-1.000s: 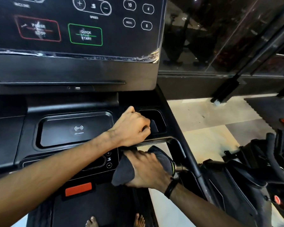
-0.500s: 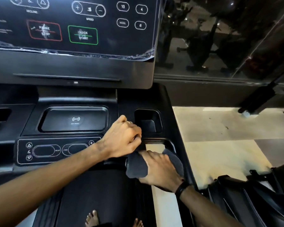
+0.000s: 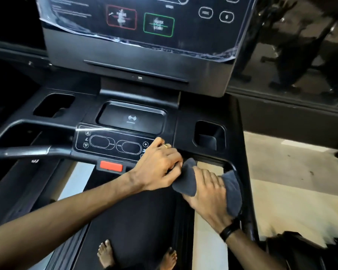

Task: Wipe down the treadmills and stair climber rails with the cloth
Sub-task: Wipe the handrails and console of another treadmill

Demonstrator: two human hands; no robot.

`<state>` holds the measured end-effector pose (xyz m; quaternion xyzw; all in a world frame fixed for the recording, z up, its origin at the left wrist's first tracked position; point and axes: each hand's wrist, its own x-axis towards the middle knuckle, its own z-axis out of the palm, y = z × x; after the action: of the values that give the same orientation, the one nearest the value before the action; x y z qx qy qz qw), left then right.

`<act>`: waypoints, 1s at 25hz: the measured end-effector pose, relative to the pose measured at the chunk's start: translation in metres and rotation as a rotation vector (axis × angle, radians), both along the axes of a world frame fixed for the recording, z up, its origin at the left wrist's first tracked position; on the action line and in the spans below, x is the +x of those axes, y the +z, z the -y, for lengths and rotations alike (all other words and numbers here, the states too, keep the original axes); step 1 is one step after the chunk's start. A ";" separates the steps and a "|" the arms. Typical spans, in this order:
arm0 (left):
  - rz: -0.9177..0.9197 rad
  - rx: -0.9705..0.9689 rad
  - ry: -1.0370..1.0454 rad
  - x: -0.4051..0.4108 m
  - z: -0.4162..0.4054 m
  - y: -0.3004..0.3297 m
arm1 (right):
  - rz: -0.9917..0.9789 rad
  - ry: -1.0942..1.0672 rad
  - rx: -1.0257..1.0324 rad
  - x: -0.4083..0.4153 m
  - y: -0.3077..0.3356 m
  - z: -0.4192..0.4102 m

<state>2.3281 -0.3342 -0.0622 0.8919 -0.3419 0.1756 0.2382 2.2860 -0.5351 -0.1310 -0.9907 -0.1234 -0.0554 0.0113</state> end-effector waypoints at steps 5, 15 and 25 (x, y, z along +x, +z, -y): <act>0.065 -0.040 0.012 -0.006 -0.039 0.004 | 0.142 -0.042 0.039 0.008 -0.007 -0.035; 0.058 -0.071 -0.110 -0.022 -0.124 -0.003 | 0.046 -0.227 0.792 0.001 -0.009 -0.076; 0.017 -0.146 -0.005 -0.048 -0.232 -0.013 | 0.130 -0.125 -0.039 0.027 0.026 -0.222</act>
<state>2.2803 -0.1025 -0.0756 0.8698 -0.3326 0.2068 0.3002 2.3126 -0.3131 -0.1046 -0.9908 -0.0630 -0.1180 -0.0196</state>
